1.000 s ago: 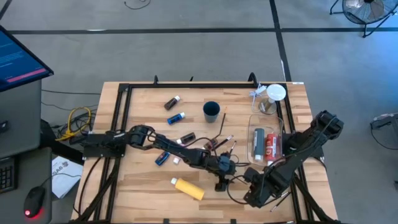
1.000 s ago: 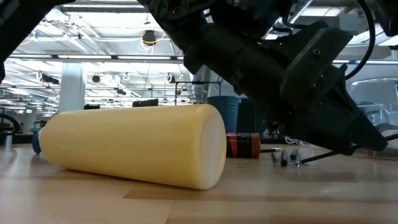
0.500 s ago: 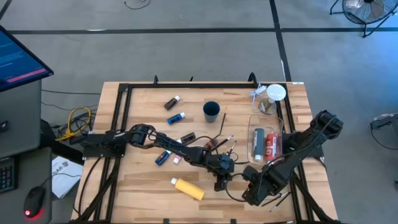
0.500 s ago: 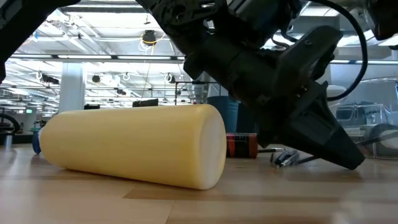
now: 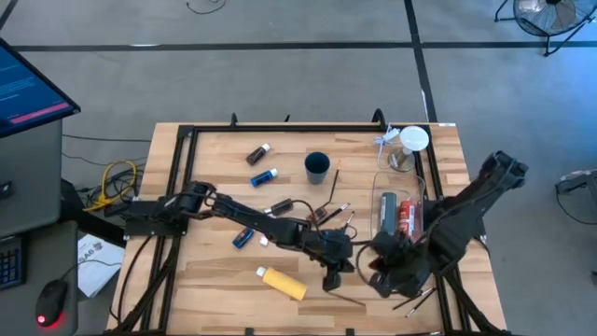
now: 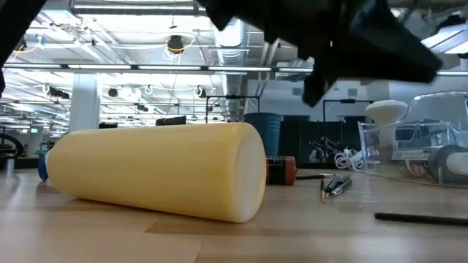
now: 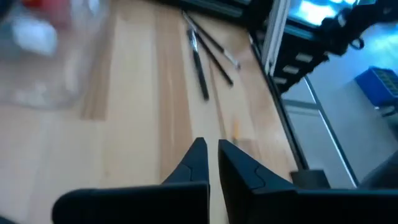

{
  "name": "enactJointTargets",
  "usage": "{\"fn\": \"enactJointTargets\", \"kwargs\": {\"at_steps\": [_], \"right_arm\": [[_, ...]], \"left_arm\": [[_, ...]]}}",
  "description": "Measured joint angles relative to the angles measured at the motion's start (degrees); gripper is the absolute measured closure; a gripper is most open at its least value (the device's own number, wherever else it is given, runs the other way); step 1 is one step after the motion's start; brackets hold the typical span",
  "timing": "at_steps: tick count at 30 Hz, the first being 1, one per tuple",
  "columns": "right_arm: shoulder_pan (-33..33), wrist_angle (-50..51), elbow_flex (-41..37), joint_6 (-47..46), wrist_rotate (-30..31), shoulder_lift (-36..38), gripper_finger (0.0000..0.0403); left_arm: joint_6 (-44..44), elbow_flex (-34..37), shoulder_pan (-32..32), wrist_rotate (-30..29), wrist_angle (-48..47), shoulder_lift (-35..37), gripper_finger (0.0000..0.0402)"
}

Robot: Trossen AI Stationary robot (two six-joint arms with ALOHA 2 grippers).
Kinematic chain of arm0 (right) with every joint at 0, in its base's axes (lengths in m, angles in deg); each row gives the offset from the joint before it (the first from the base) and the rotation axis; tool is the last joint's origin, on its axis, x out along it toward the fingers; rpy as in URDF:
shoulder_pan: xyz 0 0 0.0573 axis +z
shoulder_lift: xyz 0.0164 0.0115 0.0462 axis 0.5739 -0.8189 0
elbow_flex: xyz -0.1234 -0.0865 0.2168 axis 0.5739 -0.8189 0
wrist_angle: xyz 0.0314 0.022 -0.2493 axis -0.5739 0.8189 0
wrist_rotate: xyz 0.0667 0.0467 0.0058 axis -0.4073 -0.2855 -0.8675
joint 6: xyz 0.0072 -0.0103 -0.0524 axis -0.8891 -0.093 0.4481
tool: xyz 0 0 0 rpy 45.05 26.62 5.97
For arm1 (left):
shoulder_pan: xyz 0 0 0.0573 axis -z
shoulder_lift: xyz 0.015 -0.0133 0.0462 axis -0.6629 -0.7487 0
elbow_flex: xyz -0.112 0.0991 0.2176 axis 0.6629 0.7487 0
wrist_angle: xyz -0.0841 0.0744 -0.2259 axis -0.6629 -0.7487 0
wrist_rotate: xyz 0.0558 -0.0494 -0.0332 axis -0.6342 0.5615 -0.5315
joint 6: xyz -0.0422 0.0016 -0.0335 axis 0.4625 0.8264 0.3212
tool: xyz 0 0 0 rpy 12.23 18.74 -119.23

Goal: Pick & Place Paint Supplies
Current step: Put the paint brush into the blue cup

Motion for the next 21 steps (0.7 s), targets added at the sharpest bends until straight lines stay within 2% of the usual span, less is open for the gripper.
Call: {"fn": "enactJointTargets", "kwargs": {"at_steps": [5, 10, 11, 15, 21], "right_arm": [[1.2, -0.2, 0.0, 2.2, -0.1, 1.2, 0.0403], [4.4, -1.2, 0.0, 2.9, -3.1, -4.2, 0.0403], [5.2, -2.0, 0.0, 2.6, -3.7, -5.8, 0.0403], [7.7, -7.7, 0.0, 2.6, -6.6, -12.4, 0.0403], [8.5, -21.6, 0.0, 7.3, -11.1, -19.9, 0.0403]], "left_arm": [[-3.6, 0.1, 1.5, 0.4, -6.8, -0.5, 0.0401], [-9.7, 0.1, 5.7, 10.8, -10.8, -2.8, 0.0401], [-11.6, 0.1, 6.9, 11.3, -12.5, -2.9, 0.0401], [-17.1, 0.1, 12.2, 7.9, -18.9, -3.0, 0.0401], [-17.5, 0.1, 14.7, 6.8, -16.2, -3.5, 0.0401]]}}
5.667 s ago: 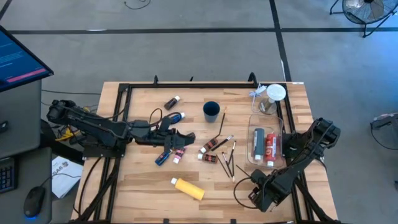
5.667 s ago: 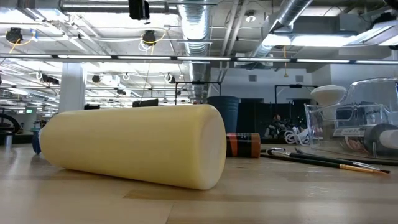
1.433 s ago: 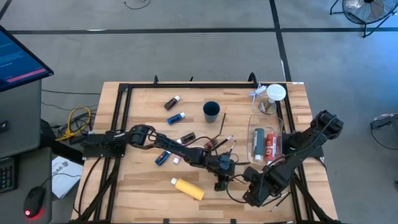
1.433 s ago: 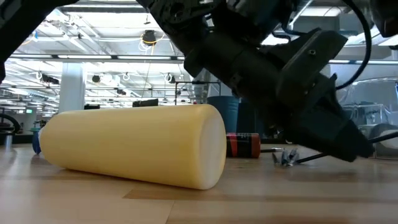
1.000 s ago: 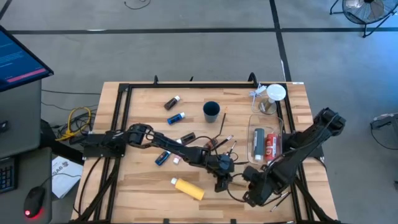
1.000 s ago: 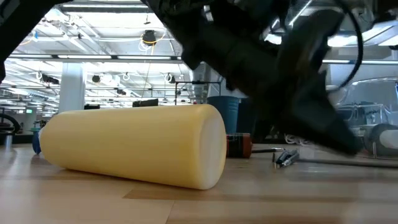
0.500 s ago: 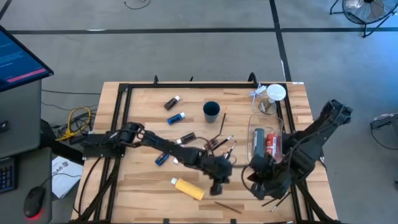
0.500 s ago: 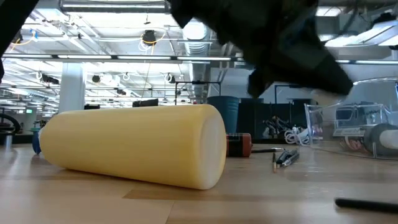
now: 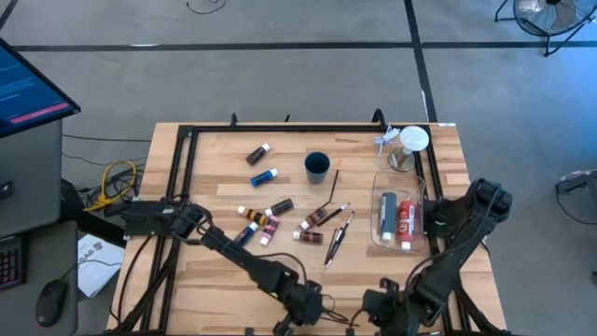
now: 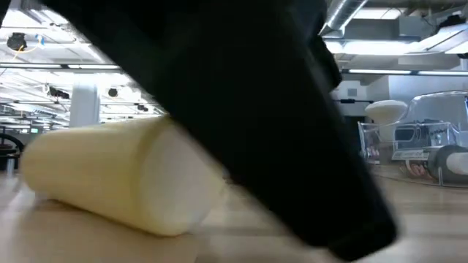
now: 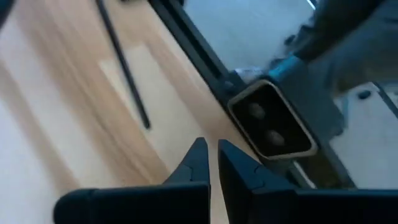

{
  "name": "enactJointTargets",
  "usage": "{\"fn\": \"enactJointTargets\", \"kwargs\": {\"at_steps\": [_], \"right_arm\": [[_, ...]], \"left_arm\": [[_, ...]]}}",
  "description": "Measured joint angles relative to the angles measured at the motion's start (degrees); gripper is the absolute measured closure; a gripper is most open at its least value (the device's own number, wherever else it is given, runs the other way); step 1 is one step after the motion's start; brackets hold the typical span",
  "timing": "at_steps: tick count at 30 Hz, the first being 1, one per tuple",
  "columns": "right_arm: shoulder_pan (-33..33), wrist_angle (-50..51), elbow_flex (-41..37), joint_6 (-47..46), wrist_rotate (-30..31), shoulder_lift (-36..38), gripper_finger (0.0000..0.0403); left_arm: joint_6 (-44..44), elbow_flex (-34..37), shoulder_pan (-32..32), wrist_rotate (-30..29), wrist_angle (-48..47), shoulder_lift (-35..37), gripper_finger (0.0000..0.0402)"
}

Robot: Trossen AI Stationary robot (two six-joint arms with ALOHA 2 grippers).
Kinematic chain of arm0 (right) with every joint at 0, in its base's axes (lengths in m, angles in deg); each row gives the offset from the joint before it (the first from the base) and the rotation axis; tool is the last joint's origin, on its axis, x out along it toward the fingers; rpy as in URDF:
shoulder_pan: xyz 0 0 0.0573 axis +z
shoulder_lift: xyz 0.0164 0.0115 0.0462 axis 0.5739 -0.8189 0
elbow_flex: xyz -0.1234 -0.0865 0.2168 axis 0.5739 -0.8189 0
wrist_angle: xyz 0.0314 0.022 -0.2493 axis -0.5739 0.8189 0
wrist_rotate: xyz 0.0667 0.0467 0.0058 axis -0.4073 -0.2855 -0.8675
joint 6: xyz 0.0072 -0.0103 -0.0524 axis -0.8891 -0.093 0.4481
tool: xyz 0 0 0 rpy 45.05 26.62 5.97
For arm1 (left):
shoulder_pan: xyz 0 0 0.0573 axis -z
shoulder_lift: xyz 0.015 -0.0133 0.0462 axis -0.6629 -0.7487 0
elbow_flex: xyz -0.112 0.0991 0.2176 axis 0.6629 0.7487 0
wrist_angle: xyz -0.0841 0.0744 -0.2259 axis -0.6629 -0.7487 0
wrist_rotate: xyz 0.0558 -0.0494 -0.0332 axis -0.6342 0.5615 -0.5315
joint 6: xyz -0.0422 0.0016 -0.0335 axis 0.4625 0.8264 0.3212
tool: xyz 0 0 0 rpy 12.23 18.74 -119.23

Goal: Pick & Place Paint Supplies
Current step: Put the paint brush into the blue cup

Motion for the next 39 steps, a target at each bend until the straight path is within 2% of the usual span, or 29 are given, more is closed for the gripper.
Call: {"fn": "enactJointTargets", "kwargs": {"at_steps": [7, 23, 32, 39], "right_arm": [[-0.4, 0.4, 0.0, 2.6, 0.0, -1.2, 0.0403], [1.5, 1.1, 0.0, 4.9, 1.4, -2.6, 0.0401], [2.2, 0.2, 0.0, 0.2, -0.1, -5.6, 0.0360], [1.1, 3.5, 0.1, 1.3, 2.9, -5.8, 0.0319]], "left_arm": [[-0.3, -0.1, 0.8, -7.4, 5.3, -0.7, 0.0401], [-1.6, 0.0, 0.1, -8.6, 6.1, -2.1, 0.0401], [2.9, 0.0, -3.5, -9.6, 6.0, -2.0, 0.0402], [1.7, 0.0, -2.9, -10.0, 7.3, -1.0, 0.0383]]}}
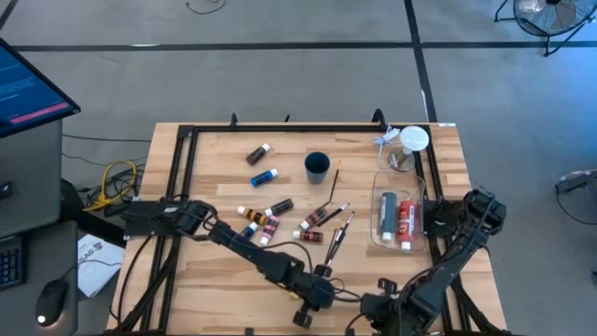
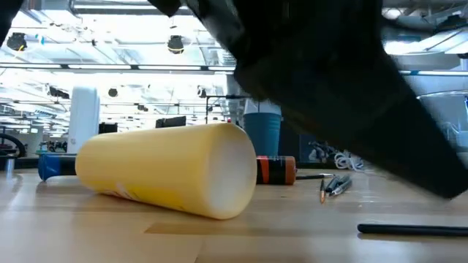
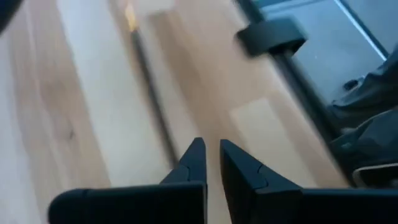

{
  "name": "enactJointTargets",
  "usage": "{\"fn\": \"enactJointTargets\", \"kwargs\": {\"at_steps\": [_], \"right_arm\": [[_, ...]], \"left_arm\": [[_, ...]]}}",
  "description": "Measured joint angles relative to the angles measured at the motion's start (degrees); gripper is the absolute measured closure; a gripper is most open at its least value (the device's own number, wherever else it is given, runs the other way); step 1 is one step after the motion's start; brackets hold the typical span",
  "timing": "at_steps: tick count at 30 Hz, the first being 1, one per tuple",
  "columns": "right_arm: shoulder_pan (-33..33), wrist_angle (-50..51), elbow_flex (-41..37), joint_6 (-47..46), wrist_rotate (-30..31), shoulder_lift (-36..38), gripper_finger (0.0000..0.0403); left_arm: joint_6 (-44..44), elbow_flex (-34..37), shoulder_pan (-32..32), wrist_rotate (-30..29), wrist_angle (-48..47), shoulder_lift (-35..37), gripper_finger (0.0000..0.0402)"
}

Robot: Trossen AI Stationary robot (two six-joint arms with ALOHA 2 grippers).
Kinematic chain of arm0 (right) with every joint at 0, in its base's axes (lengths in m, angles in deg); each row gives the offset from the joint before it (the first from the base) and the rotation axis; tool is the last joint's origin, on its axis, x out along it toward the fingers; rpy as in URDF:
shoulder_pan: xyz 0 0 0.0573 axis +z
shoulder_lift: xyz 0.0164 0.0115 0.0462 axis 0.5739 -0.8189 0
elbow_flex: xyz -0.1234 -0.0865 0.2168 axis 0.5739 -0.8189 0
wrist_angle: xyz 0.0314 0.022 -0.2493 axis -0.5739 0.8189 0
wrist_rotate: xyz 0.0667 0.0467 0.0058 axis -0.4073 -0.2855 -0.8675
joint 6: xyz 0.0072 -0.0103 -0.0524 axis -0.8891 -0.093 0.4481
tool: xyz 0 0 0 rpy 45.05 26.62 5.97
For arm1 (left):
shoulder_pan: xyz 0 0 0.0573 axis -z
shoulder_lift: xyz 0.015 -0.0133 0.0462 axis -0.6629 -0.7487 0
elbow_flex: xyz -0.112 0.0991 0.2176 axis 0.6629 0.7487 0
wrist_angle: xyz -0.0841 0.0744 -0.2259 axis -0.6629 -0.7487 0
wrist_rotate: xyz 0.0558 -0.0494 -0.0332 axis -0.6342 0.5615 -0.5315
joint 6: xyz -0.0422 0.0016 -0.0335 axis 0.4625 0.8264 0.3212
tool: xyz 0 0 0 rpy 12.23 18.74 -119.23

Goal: Pick & Place Paint Supplies
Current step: Put the paint brush into the blue cup

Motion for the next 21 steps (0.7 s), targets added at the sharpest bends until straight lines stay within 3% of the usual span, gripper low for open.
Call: {"fn": "enactJointTargets", "kwargs": {"at_steps": [6, 12, 21], "right_arm": [[-1.7, 6.2, -0.4, 1.0, 3.4, -0.2, 0.0297], [-3.0, 2.4, -4.0, 3.7, 3.4, -0.2, 0.0285], [-2.8, 0.0, -7.0, 4.4, 1.8, -0.2, 0.0262]], "left_arm": [[-0.8, 0.0, 0.0, -1.5, -0.1, 0.1, 0.0315], [-3.0, 0.0, -0.1, -6.2, -0.1, 0.1, 0.0248], [0.1, 0.0, -1.9, -8.7, 0.1, -0.4, 0.0232]]}}
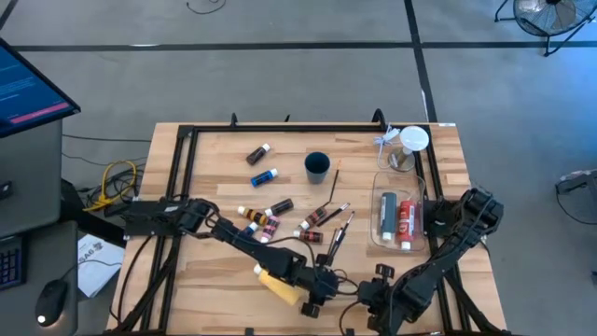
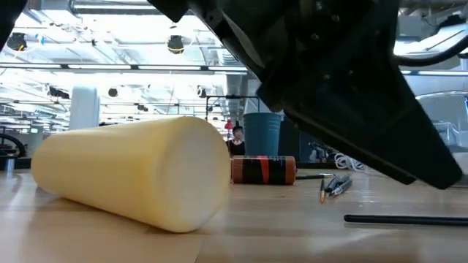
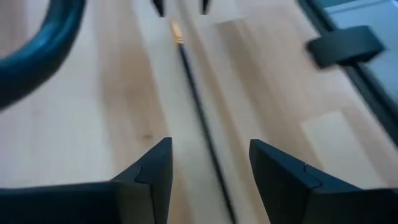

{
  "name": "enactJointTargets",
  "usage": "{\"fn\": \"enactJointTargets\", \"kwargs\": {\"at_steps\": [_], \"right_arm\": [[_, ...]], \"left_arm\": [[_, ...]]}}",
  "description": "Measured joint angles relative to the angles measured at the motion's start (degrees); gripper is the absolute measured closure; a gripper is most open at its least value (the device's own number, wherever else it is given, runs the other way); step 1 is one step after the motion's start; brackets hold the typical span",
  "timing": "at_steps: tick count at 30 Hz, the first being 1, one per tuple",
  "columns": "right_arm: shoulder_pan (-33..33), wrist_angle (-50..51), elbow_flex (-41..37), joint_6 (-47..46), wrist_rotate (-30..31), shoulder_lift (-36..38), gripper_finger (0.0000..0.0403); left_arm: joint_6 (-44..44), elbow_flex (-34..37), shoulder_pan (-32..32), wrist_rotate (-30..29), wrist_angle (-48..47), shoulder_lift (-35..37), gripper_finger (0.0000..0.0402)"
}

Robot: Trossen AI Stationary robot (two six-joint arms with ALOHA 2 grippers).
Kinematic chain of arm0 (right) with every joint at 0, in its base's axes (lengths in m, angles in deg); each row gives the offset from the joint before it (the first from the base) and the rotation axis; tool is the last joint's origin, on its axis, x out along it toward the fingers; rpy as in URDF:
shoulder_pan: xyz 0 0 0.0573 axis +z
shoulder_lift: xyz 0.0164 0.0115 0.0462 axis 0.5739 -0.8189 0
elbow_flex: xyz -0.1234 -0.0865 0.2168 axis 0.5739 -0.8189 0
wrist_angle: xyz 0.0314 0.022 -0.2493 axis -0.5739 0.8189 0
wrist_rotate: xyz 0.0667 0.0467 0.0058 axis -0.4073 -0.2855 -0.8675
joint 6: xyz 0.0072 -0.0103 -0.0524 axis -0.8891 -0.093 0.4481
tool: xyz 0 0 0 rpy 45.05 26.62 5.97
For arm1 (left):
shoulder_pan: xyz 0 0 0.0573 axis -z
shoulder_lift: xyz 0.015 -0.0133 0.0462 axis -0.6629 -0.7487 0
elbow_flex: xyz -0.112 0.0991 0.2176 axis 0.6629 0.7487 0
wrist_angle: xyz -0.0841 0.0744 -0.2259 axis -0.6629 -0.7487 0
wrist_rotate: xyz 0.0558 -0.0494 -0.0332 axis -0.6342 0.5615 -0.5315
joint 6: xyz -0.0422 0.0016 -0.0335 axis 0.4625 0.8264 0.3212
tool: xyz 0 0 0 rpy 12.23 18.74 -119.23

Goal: Pick & Place Paint Supplies
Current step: Put the paint brush into the blue cup

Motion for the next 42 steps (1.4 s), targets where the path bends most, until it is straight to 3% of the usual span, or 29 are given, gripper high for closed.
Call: {"fn": "enactJointTargets", "kwargs": {"at_steps": [16, 42], "right_arm": [[0.0, -0.2, -1.3, 6.9, -0.2, 0.0, 0.0212], [2.1, -4.5, -4.7, 6.8, -2.7, 0.1, 0.0287]], "left_arm": [[4.2, 0.2, -0.7, -0.2, -0.2, -0.4, 0.0247], [7.6, 0.2, -0.1, -0.1, 0.1, -0.4, 0.0247]]}}
